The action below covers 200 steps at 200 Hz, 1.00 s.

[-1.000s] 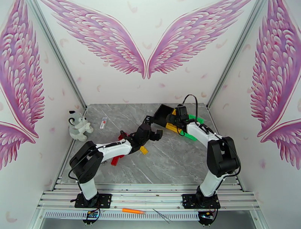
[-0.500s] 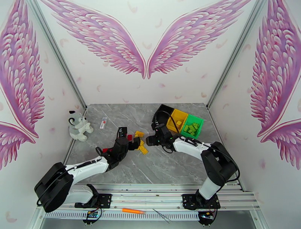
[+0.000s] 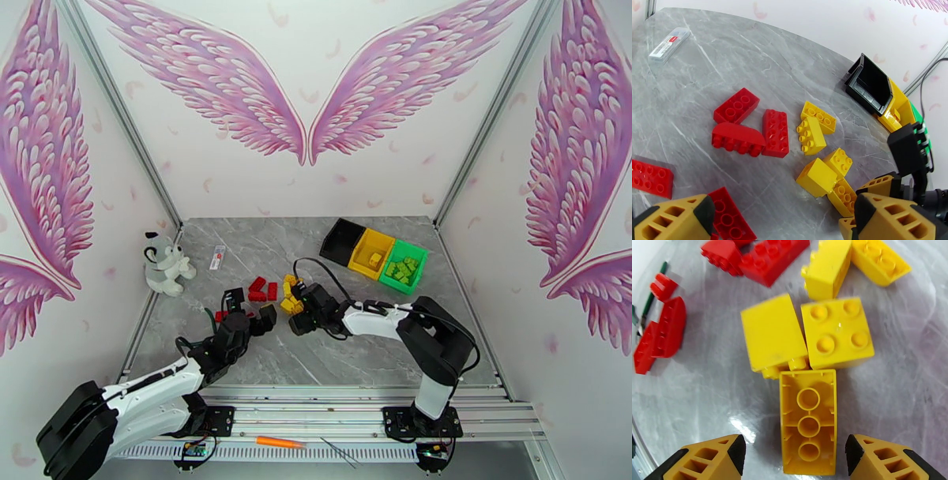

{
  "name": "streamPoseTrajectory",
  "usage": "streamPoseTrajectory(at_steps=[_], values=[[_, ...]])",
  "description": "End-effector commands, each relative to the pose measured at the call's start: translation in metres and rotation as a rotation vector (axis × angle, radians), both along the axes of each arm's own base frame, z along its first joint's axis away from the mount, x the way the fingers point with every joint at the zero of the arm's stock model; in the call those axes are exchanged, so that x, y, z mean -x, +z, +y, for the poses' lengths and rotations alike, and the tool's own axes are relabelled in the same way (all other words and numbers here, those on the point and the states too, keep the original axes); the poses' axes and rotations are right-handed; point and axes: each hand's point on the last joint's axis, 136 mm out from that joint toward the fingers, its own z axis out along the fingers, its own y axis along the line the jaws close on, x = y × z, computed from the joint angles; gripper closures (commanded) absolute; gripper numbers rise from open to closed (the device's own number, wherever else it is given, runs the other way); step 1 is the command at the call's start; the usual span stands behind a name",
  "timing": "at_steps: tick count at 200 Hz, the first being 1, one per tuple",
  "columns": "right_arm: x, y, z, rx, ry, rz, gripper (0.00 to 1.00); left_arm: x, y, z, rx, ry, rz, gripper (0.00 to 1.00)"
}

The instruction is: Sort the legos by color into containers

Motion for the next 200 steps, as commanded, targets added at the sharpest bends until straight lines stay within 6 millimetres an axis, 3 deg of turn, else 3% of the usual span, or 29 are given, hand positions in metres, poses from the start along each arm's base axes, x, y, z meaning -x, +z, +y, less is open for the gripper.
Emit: streamPoseTrajectory(at_steps=[1, 56, 111, 158, 200], values=[[-0.011, -0.005, 0.000, 0.036, -0.036, -0.030, 0.31, 0.006, -0.009, 0.010, -0.009, 0.030, 0.024, 0.01], [-0.016, -0.012, -0.003, 0.067, -0.068, -0.038, 0.45, 0.004, -0.014, 0.008, -0.019, 0.027, 0.036, 0.01], [-0.018, 0.004, -0.014, 0.062, -0.111, -0.082, 0.67, -0.006, -0.016, -0.012, -0.032, -0.032, 0.053, 0.01], [-0.029, 0.029, -0.047, 0.052, -0.222, -0.136, 0.73, -0.030, 0.000, -0.058, -0.053, -0.159, 0.035, 0.01], [-0.059, 0.056, -0.106, -0.006, -0.434, -0.156, 0.71, -0.070, 0.029, -0.122, -0.034, -0.297, -0.014, 0.01]])
